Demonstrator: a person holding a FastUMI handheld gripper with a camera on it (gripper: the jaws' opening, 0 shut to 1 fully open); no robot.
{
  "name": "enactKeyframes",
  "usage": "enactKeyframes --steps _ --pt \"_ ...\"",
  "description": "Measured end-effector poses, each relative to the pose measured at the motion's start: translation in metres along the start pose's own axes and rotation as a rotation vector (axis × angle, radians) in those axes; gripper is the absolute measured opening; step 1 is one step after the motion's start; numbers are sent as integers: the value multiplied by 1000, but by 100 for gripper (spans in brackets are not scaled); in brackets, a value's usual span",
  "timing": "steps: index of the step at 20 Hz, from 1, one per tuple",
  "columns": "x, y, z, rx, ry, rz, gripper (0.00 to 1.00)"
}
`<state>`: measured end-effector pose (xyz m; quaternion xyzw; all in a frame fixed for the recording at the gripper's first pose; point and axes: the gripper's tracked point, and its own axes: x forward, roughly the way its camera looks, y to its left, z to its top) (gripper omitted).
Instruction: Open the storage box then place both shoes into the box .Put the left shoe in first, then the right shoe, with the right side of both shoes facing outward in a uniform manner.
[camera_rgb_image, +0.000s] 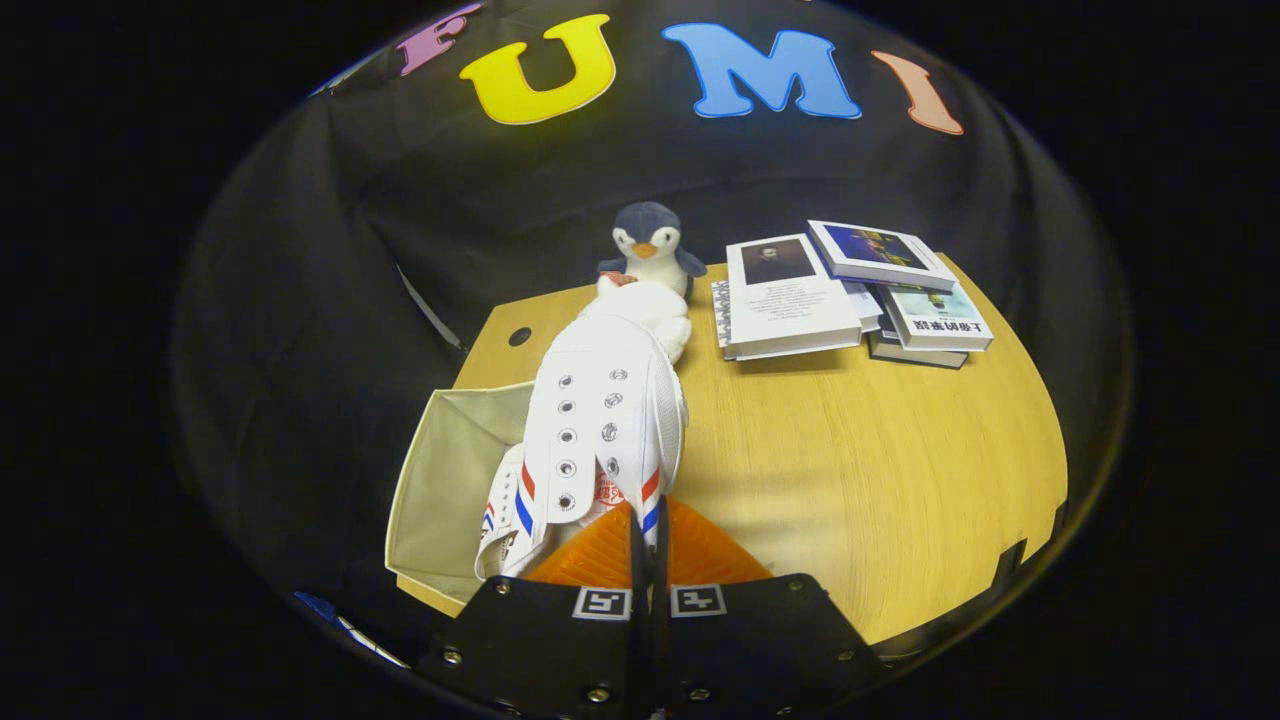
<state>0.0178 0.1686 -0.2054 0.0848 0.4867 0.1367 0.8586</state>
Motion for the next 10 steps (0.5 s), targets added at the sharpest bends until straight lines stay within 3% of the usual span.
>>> enactKeyframes --steps 5,10 --pt "11 51 -3 5 14 63 1" --pt "28 80 -19 -26 41 72 0"
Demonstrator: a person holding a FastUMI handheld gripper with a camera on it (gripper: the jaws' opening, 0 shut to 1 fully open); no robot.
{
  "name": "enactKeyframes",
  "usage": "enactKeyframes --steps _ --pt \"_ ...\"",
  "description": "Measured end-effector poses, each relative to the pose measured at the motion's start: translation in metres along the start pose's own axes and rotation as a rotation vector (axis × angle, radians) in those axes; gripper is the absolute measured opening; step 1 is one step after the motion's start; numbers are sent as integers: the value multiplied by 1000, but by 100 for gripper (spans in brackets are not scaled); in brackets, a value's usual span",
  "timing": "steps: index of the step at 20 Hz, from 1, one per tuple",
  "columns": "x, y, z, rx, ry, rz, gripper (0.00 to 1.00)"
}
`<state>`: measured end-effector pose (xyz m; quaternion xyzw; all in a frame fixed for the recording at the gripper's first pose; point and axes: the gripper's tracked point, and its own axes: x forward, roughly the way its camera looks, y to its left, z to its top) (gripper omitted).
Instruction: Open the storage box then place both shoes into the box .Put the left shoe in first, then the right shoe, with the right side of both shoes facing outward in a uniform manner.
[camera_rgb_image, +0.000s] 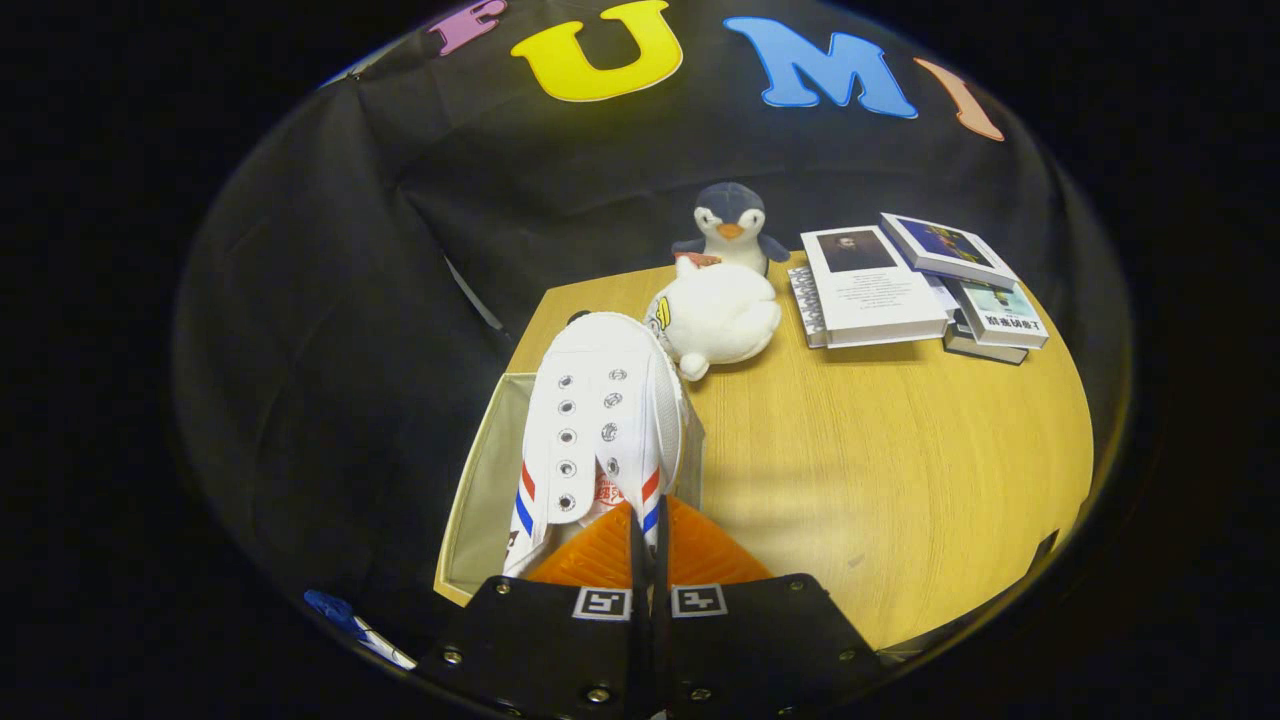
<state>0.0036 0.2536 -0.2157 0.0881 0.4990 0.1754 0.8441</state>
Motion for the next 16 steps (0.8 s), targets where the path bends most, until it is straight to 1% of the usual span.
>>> enactKeyframes --steps 5,7,16 --pt "21 7 -14 21 25 -19 0" --pt "26 8 -13 29 17 -23 0" --pt "29 9 -16 -31 13 -51 1"
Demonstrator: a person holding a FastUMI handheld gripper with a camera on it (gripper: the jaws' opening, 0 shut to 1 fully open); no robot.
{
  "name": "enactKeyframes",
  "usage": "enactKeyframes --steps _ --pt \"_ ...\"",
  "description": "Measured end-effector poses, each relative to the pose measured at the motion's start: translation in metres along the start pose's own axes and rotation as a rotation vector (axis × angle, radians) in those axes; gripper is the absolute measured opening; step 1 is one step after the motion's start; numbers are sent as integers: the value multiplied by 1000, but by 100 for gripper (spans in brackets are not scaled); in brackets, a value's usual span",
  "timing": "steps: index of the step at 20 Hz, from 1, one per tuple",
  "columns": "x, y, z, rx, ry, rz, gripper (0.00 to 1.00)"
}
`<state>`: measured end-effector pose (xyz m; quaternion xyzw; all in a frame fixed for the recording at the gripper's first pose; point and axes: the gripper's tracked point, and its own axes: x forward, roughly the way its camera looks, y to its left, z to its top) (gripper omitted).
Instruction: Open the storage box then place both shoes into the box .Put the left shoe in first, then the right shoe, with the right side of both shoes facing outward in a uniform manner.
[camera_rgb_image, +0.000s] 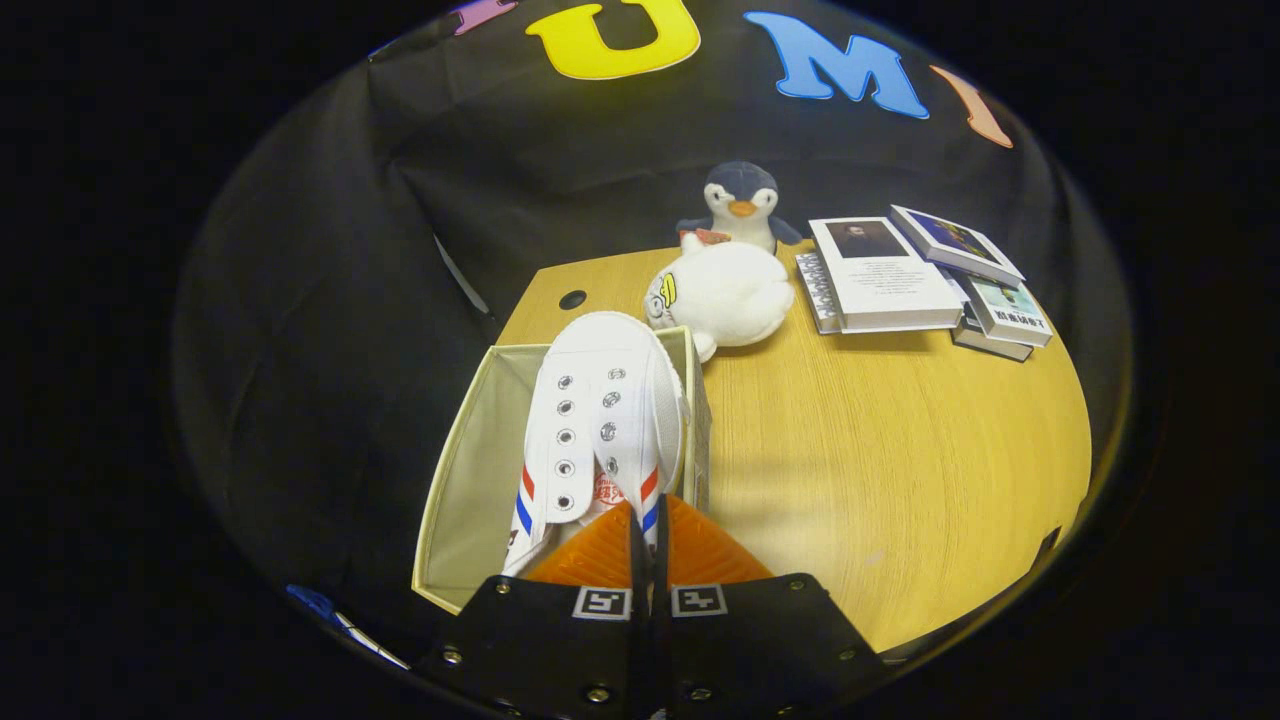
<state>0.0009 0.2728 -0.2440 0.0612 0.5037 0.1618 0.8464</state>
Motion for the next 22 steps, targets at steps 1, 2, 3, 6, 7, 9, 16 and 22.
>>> enactKeyframes --steps 1,2,3,6,7,9,16,22 --pt "-2 0 1 -1 0 6 1" --pt "0 6 -1 10 2 38 8" --pt "-3 10 4 27 -27 59 15" --pt "-27 3 34 24 -120 62 99" --pt "-36 0 41 12 -151 62 98" --pt "-59 -5 61 -24 -228 63 98" --pt "-157 -32 107 -177 -496 -1 98" --pt "-218 -82 128 -241 -695 -135 98"
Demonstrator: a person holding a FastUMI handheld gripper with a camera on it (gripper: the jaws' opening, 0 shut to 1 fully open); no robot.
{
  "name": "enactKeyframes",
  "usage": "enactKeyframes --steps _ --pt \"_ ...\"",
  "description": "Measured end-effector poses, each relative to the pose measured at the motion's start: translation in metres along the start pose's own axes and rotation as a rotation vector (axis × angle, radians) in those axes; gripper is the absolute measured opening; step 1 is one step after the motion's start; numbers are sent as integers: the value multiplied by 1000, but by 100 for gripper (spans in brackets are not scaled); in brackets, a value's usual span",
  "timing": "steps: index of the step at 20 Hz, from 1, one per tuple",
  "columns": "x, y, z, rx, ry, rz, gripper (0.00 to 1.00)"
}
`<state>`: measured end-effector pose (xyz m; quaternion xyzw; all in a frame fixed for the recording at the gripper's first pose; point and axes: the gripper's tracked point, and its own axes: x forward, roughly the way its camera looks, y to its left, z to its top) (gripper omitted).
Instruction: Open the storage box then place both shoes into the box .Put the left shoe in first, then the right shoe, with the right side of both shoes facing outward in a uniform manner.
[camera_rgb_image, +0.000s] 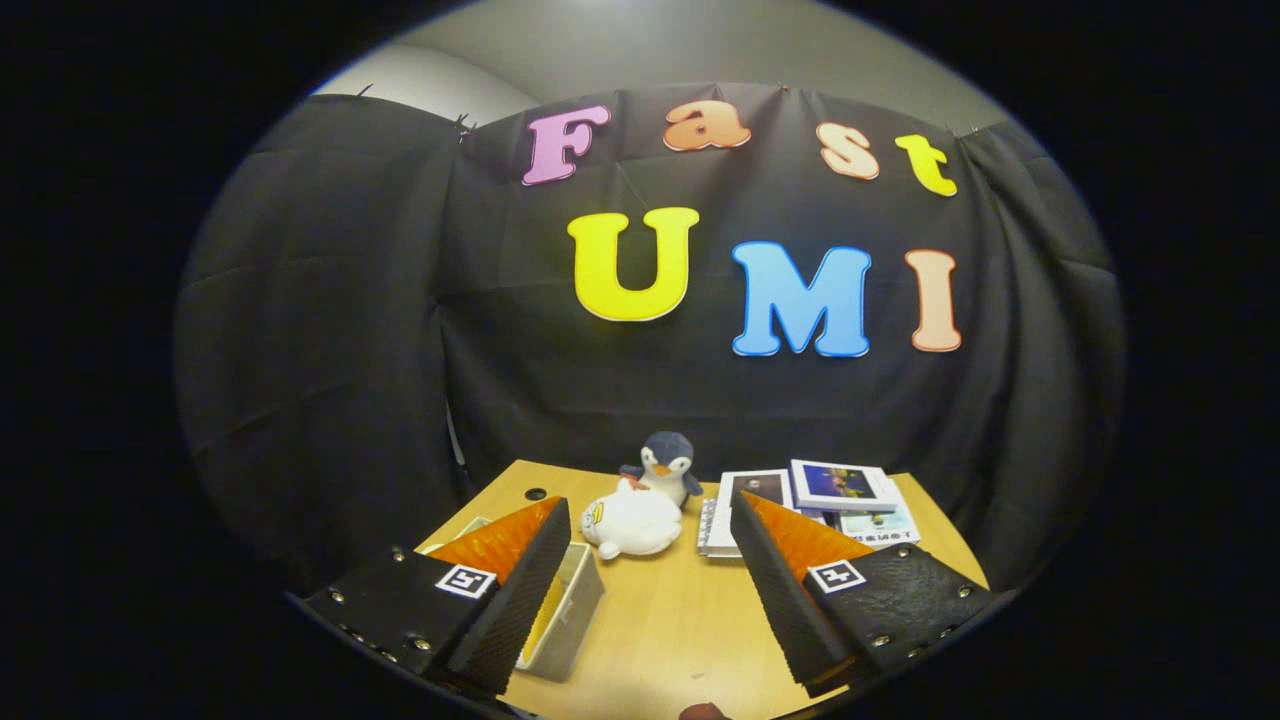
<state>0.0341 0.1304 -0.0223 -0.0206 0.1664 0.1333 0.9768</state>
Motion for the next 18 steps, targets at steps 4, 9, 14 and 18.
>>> enactKeyframes --steps 4,9,14,18 --pt "-23 -38 16 -55 -123 -118 98" --pt "-46 -79 9 -40 -211 -234 98" --pt "-53 -107 -5 -14 -187 -276 98" --pt "-55 -125 -1 -27 -199 -301 98"
